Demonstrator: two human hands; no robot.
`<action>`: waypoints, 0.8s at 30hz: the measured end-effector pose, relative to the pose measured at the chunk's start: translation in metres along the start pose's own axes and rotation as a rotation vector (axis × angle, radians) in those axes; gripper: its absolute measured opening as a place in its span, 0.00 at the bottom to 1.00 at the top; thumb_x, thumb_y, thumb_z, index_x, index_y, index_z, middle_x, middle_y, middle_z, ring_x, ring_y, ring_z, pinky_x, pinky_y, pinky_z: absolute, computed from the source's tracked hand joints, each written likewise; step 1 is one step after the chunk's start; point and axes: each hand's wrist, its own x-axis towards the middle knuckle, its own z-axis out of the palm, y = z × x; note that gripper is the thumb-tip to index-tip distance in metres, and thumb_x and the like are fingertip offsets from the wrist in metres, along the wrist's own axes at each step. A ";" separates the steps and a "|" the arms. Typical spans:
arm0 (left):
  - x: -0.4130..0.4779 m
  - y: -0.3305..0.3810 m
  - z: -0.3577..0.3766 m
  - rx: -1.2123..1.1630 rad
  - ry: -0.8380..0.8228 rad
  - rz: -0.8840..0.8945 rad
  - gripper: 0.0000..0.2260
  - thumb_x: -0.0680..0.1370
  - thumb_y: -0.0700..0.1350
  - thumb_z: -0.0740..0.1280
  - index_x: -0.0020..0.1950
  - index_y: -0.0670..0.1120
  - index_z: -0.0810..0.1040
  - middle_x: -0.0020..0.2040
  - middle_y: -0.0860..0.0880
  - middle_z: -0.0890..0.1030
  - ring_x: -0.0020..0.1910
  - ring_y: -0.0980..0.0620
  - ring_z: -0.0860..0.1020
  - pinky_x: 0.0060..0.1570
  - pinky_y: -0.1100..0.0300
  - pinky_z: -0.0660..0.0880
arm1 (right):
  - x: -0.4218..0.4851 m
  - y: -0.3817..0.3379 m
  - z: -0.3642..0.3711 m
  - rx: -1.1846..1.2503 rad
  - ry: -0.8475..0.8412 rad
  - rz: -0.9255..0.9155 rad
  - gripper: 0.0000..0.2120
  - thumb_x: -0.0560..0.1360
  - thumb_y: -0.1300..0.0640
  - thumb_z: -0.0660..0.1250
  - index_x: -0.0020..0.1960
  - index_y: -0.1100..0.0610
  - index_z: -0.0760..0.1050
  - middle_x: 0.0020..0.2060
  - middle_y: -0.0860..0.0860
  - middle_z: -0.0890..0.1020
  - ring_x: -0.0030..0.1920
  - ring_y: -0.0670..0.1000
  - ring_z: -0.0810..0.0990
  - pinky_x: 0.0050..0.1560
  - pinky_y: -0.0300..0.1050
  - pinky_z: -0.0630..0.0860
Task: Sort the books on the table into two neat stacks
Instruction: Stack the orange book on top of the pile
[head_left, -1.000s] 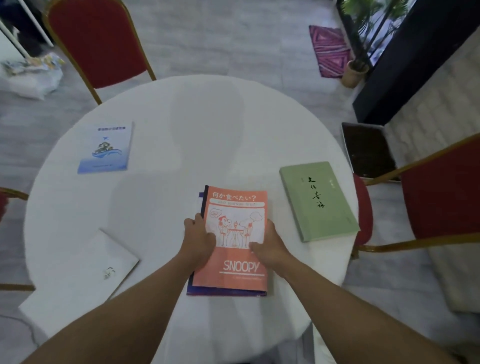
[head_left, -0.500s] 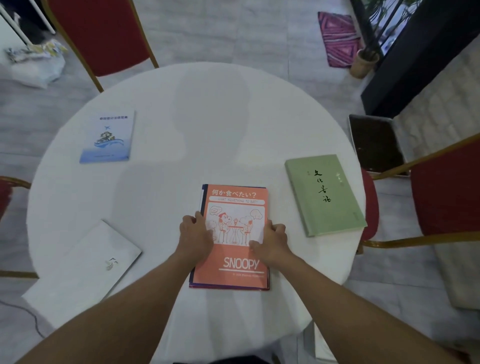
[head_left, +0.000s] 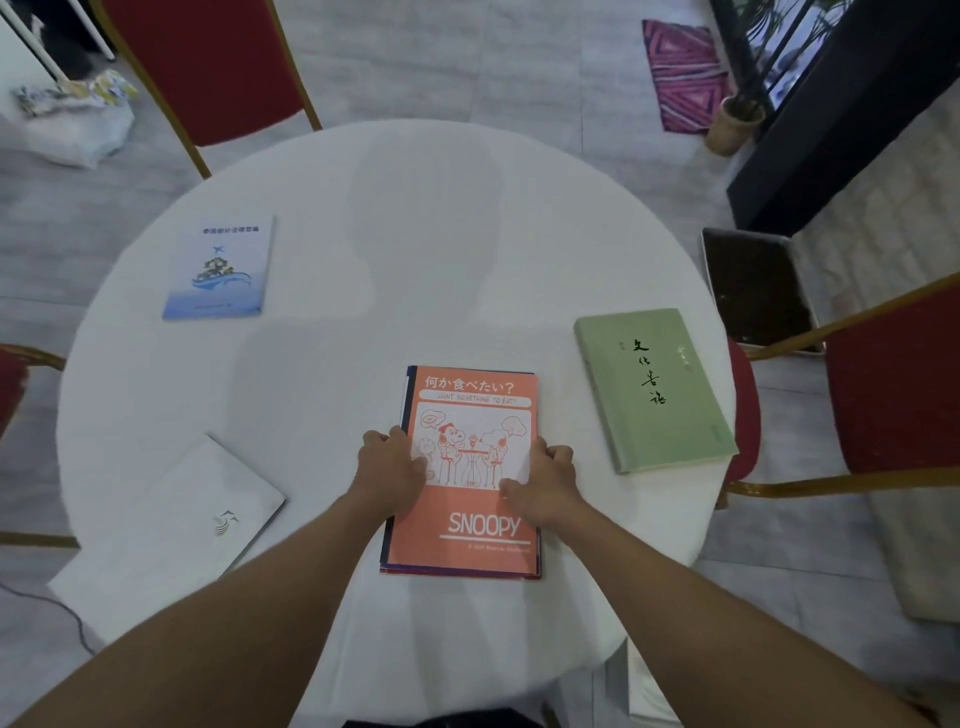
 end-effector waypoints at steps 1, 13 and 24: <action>0.000 -0.001 0.000 -0.005 -0.003 -0.003 0.15 0.82 0.49 0.61 0.65 0.44 0.68 0.66 0.42 0.68 0.60 0.46 0.75 0.49 0.59 0.75 | 0.001 0.000 0.001 -0.001 -0.001 0.002 0.31 0.76 0.52 0.68 0.73 0.57 0.56 0.65 0.54 0.60 0.67 0.53 0.67 0.61 0.44 0.73; 0.002 -0.007 -0.001 -0.009 -0.002 -0.008 0.17 0.82 0.48 0.62 0.69 0.44 0.65 0.68 0.41 0.67 0.63 0.45 0.73 0.55 0.56 0.76 | 0.007 -0.002 0.005 -0.012 -0.011 -0.003 0.30 0.76 0.51 0.69 0.71 0.55 0.57 0.65 0.53 0.60 0.64 0.52 0.67 0.57 0.43 0.73; 0.003 -0.010 -0.002 0.015 -0.020 0.019 0.16 0.82 0.49 0.61 0.67 0.44 0.66 0.66 0.41 0.69 0.60 0.46 0.74 0.51 0.58 0.76 | 0.005 -0.001 0.004 -0.010 -0.021 -0.002 0.31 0.77 0.50 0.68 0.73 0.55 0.56 0.67 0.53 0.60 0.67 0.54 0.67 0.61 0.47 0.74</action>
